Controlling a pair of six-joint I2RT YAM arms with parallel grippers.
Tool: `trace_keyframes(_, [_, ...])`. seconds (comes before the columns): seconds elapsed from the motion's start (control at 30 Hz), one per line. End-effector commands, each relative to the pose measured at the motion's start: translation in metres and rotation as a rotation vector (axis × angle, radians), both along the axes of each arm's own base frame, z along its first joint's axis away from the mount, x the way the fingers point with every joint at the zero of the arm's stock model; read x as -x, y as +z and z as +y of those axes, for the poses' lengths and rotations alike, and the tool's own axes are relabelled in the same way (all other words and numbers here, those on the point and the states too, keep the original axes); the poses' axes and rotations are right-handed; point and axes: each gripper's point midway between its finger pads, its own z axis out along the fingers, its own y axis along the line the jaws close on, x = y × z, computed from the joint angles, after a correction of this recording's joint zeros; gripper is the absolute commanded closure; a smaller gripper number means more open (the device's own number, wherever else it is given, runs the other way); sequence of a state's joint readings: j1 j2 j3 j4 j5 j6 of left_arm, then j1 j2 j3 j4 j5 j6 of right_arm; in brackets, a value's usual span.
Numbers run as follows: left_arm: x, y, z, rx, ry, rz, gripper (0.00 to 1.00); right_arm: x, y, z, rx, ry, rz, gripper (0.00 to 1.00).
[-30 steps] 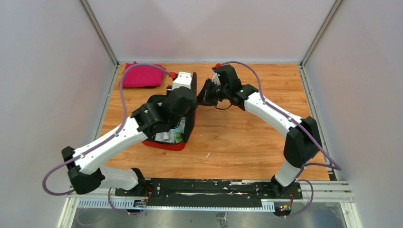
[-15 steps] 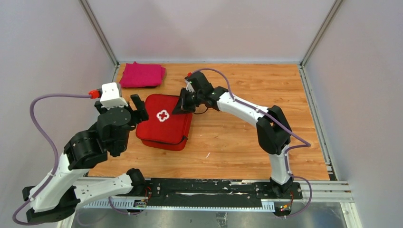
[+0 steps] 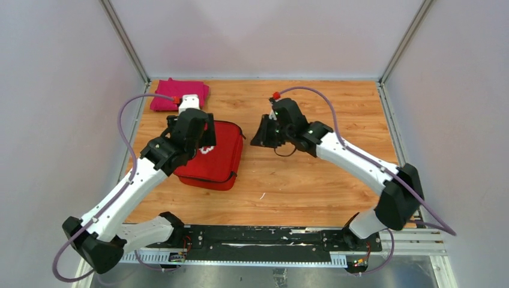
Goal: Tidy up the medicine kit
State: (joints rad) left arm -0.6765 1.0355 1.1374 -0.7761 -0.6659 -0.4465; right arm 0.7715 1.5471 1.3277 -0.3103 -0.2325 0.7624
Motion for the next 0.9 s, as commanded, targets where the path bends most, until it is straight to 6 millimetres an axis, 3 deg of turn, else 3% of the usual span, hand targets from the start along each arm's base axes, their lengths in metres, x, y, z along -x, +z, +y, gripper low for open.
trace_keyframes(0.0, [-0.031, -0.014, 0.004, 0.186, -0.028, 0.042, 0.09, -0.005, -0.017, -0.071, 0.149, -0.175, -0.087, 0.77])
trace_keyframes(0.1, [-0.043, -0.038, 0.026, 0.275, 0.025, 0.101, 0.05, 0.004, -0.024, -0.105, 0.175, -0.226, -0.076, 0.68])
trace_keyframes(0.2, [-0.048, -0.072, 0.059, 0.393, 0.116, 0.169, 0.0, 0.019, -0.037, -0.134, 0.226, -0.229, -0.033, 0.44])
trace_keyframes(0.27, [-0.05, -0.091, 0.07, 0.468, 0.141, 0.19, 0.0, 0.027, -0.039, -0.144, 0.245, -0.228, -0.036, 0.34])
trace_keyframes(0.43, [-0.047, -0.135, 0.095, 0.513, 0.22, 0.251, 0.0, 0.041, -0.037, -0.152, 0.234, -0.192, -0.061, 0.29])
trace_keyframes(0.5, [-0.045, -0.148, 0.097, 0.52, 0.232, 0.277, 0.0, 0.044, -0.038, -0.151, 0.23, -0.176, -0.058, 0.29])
trace_keyframes(0.6, [-0.041, -0.161, 0.083, 0.595, 0.192, 0.299, 0.0, 0.048, -0.042, -0.149, 0.226, -0.156, -0.046, 0.29])
trace_keyframes(0.87, [-0.022, -0.163, 0.045, 0.787, 0.078, 0.282, 0.0, 0.054, -0.054, -0.151, 0.223, -0.159, -0.01, 0.33])
